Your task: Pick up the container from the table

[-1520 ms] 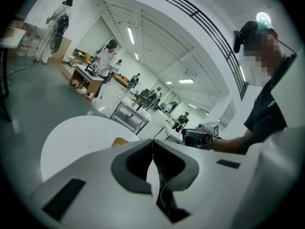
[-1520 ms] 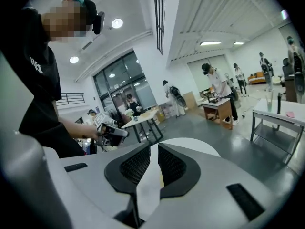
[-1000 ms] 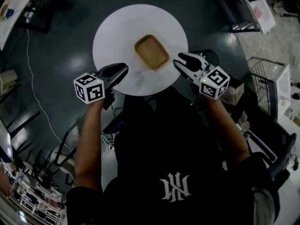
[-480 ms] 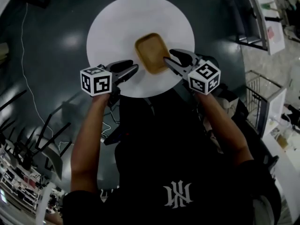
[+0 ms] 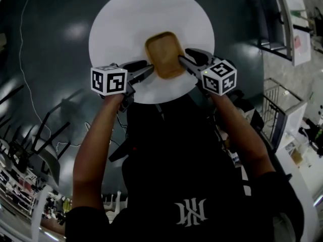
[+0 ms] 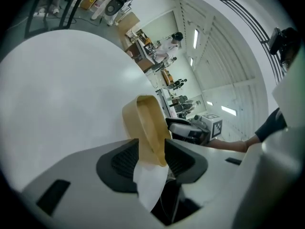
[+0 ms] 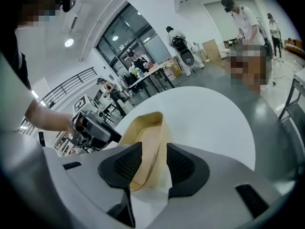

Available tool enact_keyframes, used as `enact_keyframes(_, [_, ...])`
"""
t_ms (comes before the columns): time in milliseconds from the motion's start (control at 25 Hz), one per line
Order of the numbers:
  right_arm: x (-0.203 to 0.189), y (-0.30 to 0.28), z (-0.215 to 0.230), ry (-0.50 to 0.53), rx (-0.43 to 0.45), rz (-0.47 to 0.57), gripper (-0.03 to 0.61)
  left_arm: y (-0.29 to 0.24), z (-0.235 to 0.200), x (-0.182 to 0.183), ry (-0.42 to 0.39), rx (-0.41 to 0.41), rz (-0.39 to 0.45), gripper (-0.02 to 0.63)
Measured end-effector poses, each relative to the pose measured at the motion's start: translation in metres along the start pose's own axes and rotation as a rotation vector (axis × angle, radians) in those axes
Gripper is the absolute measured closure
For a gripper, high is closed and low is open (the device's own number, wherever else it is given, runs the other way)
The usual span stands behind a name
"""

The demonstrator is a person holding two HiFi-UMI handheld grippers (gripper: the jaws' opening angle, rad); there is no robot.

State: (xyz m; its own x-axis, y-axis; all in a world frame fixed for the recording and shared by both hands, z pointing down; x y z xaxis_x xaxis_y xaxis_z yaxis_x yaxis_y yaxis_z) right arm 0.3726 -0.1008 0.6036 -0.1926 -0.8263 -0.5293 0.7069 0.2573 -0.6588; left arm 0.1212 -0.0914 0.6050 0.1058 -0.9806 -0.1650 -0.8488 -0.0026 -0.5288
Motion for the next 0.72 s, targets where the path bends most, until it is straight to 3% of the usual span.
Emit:
enact_keyframes(400, [-0.008, -0.013, 0.0, -0.015, -0.012, -0.028, 0.416, -0.018, -0.006, -0.004, 0.077, -0.012, -0.006, 0.454])
enact_keyframes(720, [-0.012, -0.017, -0.001, -0.023, -0.035, -0.028, 0.471, -0.019, -0.013, -0.003, 0.102, 0.001, 0.009, 0.485])
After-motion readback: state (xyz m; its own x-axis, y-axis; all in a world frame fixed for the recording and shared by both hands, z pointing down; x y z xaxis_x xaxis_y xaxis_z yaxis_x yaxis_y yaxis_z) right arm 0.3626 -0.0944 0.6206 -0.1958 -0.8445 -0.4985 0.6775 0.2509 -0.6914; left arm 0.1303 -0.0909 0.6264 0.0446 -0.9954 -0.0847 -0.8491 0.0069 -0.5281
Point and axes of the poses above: the fingertips, and each gripper's own axes: y backward along the fingers, z to its right, x out of its top, the point moved 9 cm from there along y, backward along the fingers, and after that the axes turned 5 degrees about -z, right-handed, at the moved point
